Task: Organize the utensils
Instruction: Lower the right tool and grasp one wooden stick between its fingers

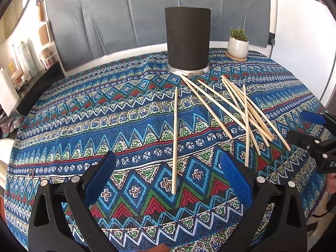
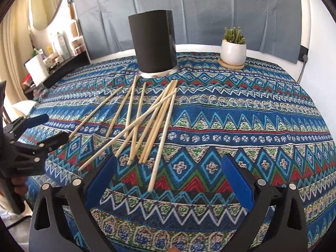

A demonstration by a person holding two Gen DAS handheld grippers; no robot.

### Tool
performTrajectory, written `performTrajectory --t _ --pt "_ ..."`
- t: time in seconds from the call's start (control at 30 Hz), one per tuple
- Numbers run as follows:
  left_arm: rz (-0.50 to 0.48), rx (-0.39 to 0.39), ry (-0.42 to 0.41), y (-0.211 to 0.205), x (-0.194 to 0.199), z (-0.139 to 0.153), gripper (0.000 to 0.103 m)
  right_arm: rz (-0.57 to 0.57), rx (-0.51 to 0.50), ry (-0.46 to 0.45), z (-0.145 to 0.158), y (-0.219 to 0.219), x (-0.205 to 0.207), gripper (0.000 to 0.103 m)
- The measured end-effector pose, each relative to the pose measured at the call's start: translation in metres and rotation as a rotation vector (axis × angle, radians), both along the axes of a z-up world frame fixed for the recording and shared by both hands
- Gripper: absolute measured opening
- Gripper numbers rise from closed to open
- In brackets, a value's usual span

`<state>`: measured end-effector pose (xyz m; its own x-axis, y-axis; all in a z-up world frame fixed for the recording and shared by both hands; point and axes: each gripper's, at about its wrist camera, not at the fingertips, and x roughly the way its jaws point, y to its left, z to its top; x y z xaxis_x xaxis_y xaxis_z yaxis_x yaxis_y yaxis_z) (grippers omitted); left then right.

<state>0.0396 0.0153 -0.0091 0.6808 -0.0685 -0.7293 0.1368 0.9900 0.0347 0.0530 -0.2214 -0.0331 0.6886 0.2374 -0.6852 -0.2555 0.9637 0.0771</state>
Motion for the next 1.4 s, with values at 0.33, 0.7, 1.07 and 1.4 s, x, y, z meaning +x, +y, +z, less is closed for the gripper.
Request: performTrajectory --t 0.33,0.7,1.07,1.4 --pt "-0.012 0.053 0.193 0.009 0.052 -0.007 0.097 0.010 -0.109 0.148 -0.004 -0.001 0.057 0.095" --pt "-0.039 0.057 0.320 0.005 0.102 -0.026 0.098 0.015 -0.246 0.177 -0.009 0.014 0.095 0.095" --pt "-0.048 0.018 0.228 0.009 0.113 -0.030 0.099 0.064 -0.136 0.189 -0.018 -0.002 0.123 0.096" --pt "-0.045 0.001 0.125 0.012 0.105 -0.031 0.099 0.075 -0.114 0.124 -0.020 -0.003 0.115 0.096"
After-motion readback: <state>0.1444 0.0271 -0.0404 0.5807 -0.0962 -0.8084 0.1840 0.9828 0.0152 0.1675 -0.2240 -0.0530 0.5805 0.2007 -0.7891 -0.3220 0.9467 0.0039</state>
